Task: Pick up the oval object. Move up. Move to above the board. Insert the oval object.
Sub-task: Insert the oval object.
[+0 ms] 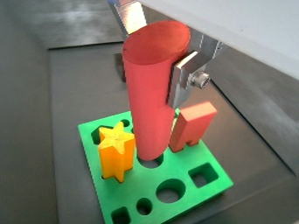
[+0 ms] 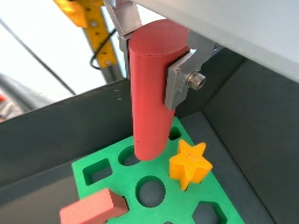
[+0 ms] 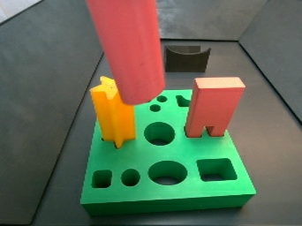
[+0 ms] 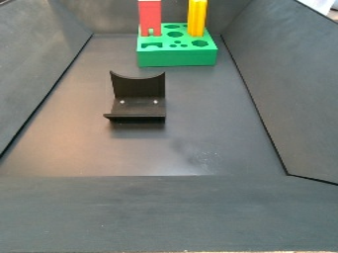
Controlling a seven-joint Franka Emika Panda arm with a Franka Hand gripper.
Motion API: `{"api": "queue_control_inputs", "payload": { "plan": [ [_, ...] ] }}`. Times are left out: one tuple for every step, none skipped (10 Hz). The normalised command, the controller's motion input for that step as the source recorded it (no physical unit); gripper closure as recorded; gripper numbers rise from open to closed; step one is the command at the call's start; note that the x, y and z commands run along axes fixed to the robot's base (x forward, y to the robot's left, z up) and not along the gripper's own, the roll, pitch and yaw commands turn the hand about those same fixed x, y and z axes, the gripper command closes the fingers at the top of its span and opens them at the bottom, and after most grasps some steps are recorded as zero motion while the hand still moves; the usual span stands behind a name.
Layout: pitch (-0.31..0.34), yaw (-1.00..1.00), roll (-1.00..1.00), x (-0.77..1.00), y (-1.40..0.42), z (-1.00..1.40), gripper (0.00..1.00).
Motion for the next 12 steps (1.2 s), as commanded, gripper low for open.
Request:
{"api": "queue_control_inputs", "payload": {
  "plan": [
    [0.02, -0.71, 0.29, 0.0, -0.17, -0.25, 1.0],
    [0.0, -0.73, 0.23, 0.0, -0.23, -0.11, 1.0],
    [0.0, -0.74, 0.18, 0.0, -0.29, -0.05, 1.0],
    [0.003, -0.56, 0.16, 0.17, -0.38, 0.0, 1.0],
    [0.131, -0.17, 0.21, 0.38, -0.34, 0.03, 1.0],
    [0.204, -0.08, 0.18, 0.28, -0.18, 0.06, 1.0],
    [0.319, -0.04, 0.34, 0.34, -0.16, 0.0, 1.0],
    [0.4, 0.0, 0.42, 0.35, -0.19, 0.0, 1.0],
    [0.434, 0.0, 0.43, 0.38, -0.17, 0.0, 1.0],
    [0.389, -0.02, 0.36, 0.33, -0.2, 0.1, 1.0],
    [0.28, -0.11, 0.22, 0.45, -0.27, 0.07, 1.0],
    [0.156, -0.12, 0.08, 0.6, -0.41, -0.03, 1.0]
  ]
}}
